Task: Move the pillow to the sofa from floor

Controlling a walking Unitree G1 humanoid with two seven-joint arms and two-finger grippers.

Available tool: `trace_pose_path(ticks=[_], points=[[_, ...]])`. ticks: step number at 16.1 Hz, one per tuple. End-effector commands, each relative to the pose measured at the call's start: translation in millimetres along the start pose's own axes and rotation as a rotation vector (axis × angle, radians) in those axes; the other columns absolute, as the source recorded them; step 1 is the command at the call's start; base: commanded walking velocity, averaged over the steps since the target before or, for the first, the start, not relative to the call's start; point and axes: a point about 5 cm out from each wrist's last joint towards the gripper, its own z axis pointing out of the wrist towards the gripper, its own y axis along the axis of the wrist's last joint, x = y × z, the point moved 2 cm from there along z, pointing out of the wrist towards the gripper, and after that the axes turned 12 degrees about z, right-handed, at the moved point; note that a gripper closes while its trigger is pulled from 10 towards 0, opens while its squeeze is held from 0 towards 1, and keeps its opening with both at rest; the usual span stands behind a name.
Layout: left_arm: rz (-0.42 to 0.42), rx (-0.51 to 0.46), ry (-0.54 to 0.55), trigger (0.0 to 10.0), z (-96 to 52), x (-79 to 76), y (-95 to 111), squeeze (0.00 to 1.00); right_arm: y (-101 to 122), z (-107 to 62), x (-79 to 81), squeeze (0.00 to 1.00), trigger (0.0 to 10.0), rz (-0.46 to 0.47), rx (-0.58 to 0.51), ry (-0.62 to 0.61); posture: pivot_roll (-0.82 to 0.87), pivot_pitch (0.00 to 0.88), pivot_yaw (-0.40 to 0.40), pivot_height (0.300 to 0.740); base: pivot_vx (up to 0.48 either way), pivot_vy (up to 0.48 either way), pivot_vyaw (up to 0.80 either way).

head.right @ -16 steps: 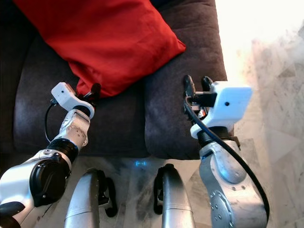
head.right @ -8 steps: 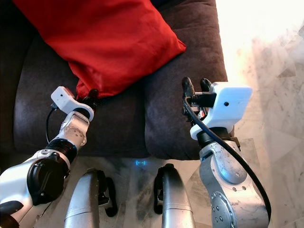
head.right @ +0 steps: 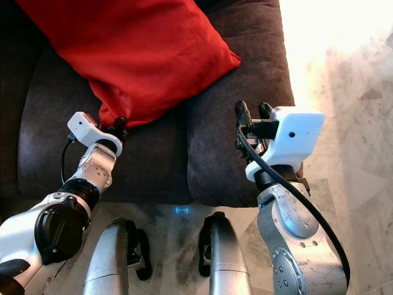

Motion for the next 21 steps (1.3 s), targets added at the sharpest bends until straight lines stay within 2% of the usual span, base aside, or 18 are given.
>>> trace_pose_path(ticks=[1,7,11,12,13,16,17,21], points=[[0.001,0.048,0.028,0.0,-2.9,9.0,-11.2,0.0,-0.5,-4.9,-1.1,0.0,10.0,0.002,0.005,-0.009,-0.18,0.533,-0.046,0.631,0.0,0.0,0.0],[0.024,0.043,0.026,0.0,-3.6,11.9,-11.3,0.0,-3.2,-3.0,-2.4,0.0,10.0,0.003,0.009,-0.016,-0.16,0.523,-0.037,0.631,0.0,0.0,0.0],[0.069,0.014,-0.037,0.0,-2.9,-1.3,-9.4,0.0,-6.2,3.5,-5.8,0.0,10.0,-0.002,0.004,-0.02,-0.15,0.488,-0.02,0.631,0.0,0.0,0.0],[0.099,0.007,-0.064,4.5,-3.4,-6.8,-10.5,0.0,-7.8,5.8,-6.4,0.0,10.0,-0.002,0.002,-0.021,-0.14,0.472,-0.012,0.631,0.0,0.0,0.0],[0.149,-0.006,-0.129,10.0,-5.4,-16.2,-14.3,0.0,-12.1,11.3,-8.6,0.0,10.0,-0.003,-0.001,-0.026,-0.12,0.442,0.003,0.631,0.0,0.0,0.0],[0.269,-0.02,-0.214,10.0,-12.9,-15.6,-23.4,0.0,-22.1,25.7,-12.1,0.0,10.0,-0.003,-0.014,-0.029,-0.08,0.376,0.032,0.631,0.0,0.0,0.0],[0.284,-0.029,-0.224,10.0,-14.3,-14.7,-23.2,0.0,-23.1,26.8,-12.4,0.0,10.0,-0.003,-0.015,-0.029,-0.07,0.365,0.036,0.631,0.0,0.0,0.0],[0.354,-0.078,-0.261,10.0,-25.8,-3.5,-10.3,0.0,-29.8,42.0,-14.2,0.0,10.0,-0.003,-0.048,-0.022,-0.02,0.304,0.059,0.631,0.0,0.0,0.0]])
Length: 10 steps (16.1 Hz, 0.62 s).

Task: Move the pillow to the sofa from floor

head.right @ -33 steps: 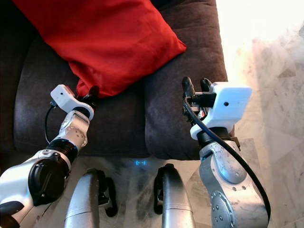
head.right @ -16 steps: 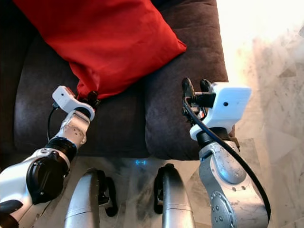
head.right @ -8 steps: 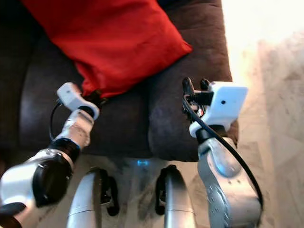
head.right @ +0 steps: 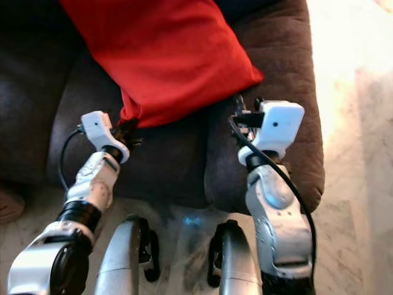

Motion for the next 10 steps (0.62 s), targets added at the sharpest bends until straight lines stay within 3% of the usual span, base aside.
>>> trace_pose_path(ticks=[1,5,10], points=[[0.025,0.019,0.021,10.0,-8.4,12.9,-2.7,0.0,-3.2,0.4,-2.5,0.0,10.0,0.004,-0.006,-0.004,-0.02,0.292,0.061,0.631,0.0,0.0,0.0],[0.06,0.017,0.003,10.0,-27.9,24.3,9.9,0.0,-1.8,12.6,-4.7,0.0,10.0,0.002,-0.044,0.011,0.01,0.253,0.06,0.631,0.0,0.0,0.0],[0.154,0.091,-0.048,10.0,-65.0,36.3,14.0,0.0,-4.2,20.5,-2.9,0.0,10.0,-0.001,-0.059,0.044,0.03,0.227,0.044,0.631,0.0,0.0,0.0]])
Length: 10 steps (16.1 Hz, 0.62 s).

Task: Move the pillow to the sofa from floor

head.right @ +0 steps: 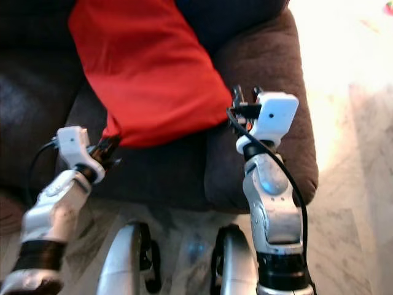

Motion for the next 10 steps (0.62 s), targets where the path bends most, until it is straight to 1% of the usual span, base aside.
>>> trace_pose_path(ticks=[1,3,4,5,6,8,9,10], points=[[0.038,-0.002,0.02,10.0,-13.3,12.6,8.1,0.0,-2.2,-0.6,-1.0,0.0,10.0,0.003,0.001,0.009,0.03,0.222,0.041,0.631,0.0,0.0,0.0],[0.096,0.009,0.026,10.0,-26.7,24.1,17.3,0.0,-2.6,1.0,-1.6,0.0,10.0,0.0,-0.001,0.015,0.04,0.216,0.033,0.631,0.0,0.0,0.0],[0.14,0.019,0.065,10.0,-39.2,41.0,25.1,0.0,-3.1,2.5,0.1,0.0,10.0,0.001,0.001,0.024,0.05,0.215,0.031,0.631,0.0,0.0,0.0],[0.153,0.025,0.085,10.0,-43.8,47.2,27.1,0.0,-3.3,2.9,0.8,0.0,10.0,0.002,0.0,0.029,0.06,0.211,0.028,0.631,0.0,0.0,0.0],[0.187,0.054,0.148,10.0,-57.2,65.0,29.6,0.0,-4.2,3.8,2.6,0.0,10.0,0.003,0.0,0.039,0.06,0.21,0.027,0.631,0.0,0.0,0.0],[0.239,0.119,0.245,10.0,-72.5,88.3,26.2,0.0,-4.3,4.2,2.9,0.0,10.0,0.004,-0.002,0.044,0.06,0.206,0.025,0.631,0.0,0.0,0.0],[0.279,0.143,0.289,10.0,-80.0,99.8,27.1,0.0,-4.2,4.4,2.4,0.0,10.0,0.004,-0.002,0.044,0.06,0.206,0.023,0.631,0.0,0.0,0.0],[0.299,0.166,0.353,10.0,-86.9,113.1,29.7,0.0,-4.1,4.7,1.7,0.0,10.0,0.002,-0.002,0.045,0.06,0.207,0.02,0.631,0.0,0.0,0.0]])
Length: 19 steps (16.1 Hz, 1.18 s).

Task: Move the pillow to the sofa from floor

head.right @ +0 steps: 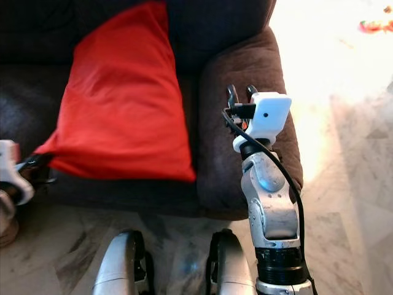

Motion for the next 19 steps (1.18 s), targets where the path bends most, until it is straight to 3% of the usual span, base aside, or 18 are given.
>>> trace_pose_path(ticks=[1,3,5,9,12,14,15,19], points=[[0.071,0.06,0.179,10.0,-12.9,42.0,-3.4,0.0,0.8,0.1,-0.1,0.0,10.0,0.004,-0.007,0.009,0.07,0.208,0.016,0.631,0.0,0.0,0.0],[0.102,0.101,0.253,10.0,-17.3,56.8,-7.8,0.0,0.4,0.5,-0.6,0.0,10.0,0.003,-0.005,0.01,0.07,0.21,0.014,0.631,0.0,0.0,0.0],[0.116,0.152,0.428,10.0,-23.8,81.1,-13.8,0.0,-0.6,1.1,1.5,0.0,10.0,0.005,-0.003,0.015,0.07,0.215,0.012,0.631,0.0,0.0,0.0],[0.133,0.2,0.448,10.0,-22.4,81.0,-24.6,0.0,-1.1,1.1,2.7,0.0,10.0,0.008,-0.001,0.018,0.07,0.22,0.012,0.631,0.0,0.0,0.0],[0.127,0.249,0.587,10.0,-26.7,96.5,-31.4,0.0,-1.4,1.1,1.8,0.0,10.0,0.007,0.0,0.013,0.07,0.22,0.017,0.631,0.0,0.0,0.0],[0.117,0.241,0.524,10.0,-21.7,83.3,-33.3,0.0,-2.7,0.8,1.8,0.0,10.0,0.008,0.004,0.012,0.07,0.22,0.018,0.631,0.0,0.0,0.0],[0.115,0.255,0.452,10.0,-15.2,64.6,-40.4,0.0,-4.3,0.9,3.1,0.0,10.0,0.011,0.007,0.014,0.07,0.219,0.019,0.631,0.0,0.0,0.0],[0.126,0.293,0.366,10.0,-3.9,29.6,-51.8,0.0,-5.4,0.9,5.1,0.0,10.0,0.015,0.011,0.018,0.06,0.216,0.02,0.631,0.0,0.0,0.0]])
